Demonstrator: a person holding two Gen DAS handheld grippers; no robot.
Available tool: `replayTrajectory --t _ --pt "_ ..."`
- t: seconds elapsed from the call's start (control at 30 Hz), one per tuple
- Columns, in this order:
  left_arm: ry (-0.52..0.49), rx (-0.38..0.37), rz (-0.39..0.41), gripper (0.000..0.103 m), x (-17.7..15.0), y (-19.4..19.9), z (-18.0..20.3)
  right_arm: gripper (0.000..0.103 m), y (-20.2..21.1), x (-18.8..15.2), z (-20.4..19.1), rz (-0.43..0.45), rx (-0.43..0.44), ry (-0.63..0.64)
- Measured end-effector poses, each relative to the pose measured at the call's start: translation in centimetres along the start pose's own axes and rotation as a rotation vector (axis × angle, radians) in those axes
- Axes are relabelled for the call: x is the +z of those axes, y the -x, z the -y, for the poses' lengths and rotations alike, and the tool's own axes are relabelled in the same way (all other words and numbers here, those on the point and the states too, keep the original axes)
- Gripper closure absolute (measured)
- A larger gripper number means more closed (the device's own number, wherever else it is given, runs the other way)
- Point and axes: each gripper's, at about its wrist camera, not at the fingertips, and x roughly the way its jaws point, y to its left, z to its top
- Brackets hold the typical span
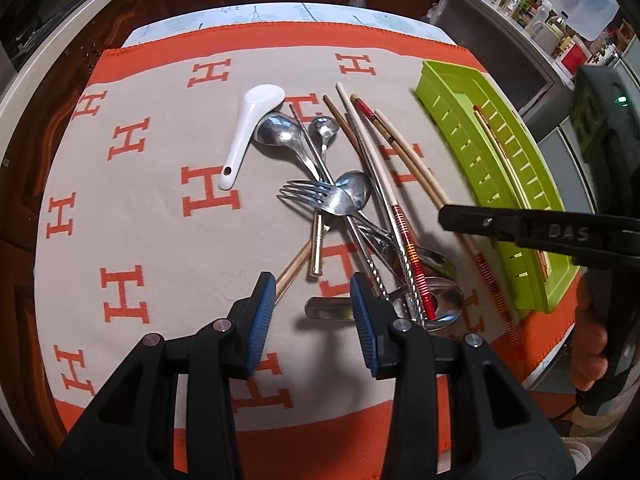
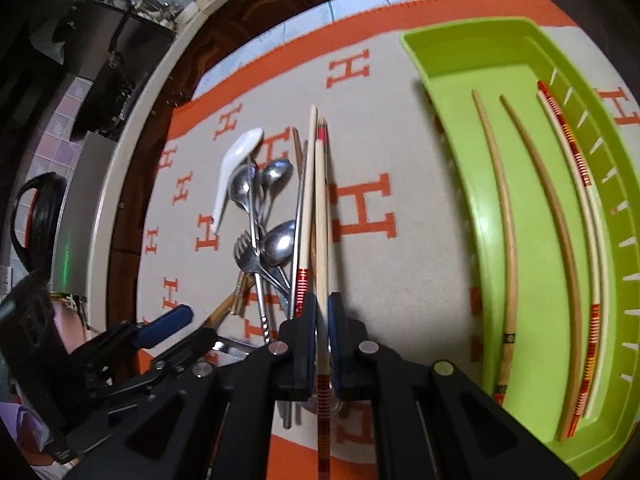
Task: Organize utensils
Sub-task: 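Carry the red-tipped chopstick into the green tray with the right tool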
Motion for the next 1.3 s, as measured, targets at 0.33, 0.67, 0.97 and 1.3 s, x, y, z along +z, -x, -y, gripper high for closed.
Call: replayTrajectory --t 0.33,0.67,0.97,1.3 --pt "-0.015 0.006 0.004 0.068 1.0 0.3 1.5 0.098 5.8 -0.5 1.4 0.132 0.038 -0.035" --pt "-0.058 0.018 0.01 0.068 1.9 0.5 3.9 0.098 12.9 -1.0 3.5 0.313 0.01 -0.048" --pt "-0.069 -0.008 0.008 0.068 4.1 -0.2 5.1 0.098 11.2 0.5 7.2 0.31 -0.161 -0.076" --pt "-0.019 -0.073 -0.098 0.077 6.7 -4.0 5.5 0.097 8.4 0.5 9.2 0.202 -0.225 -0.077"
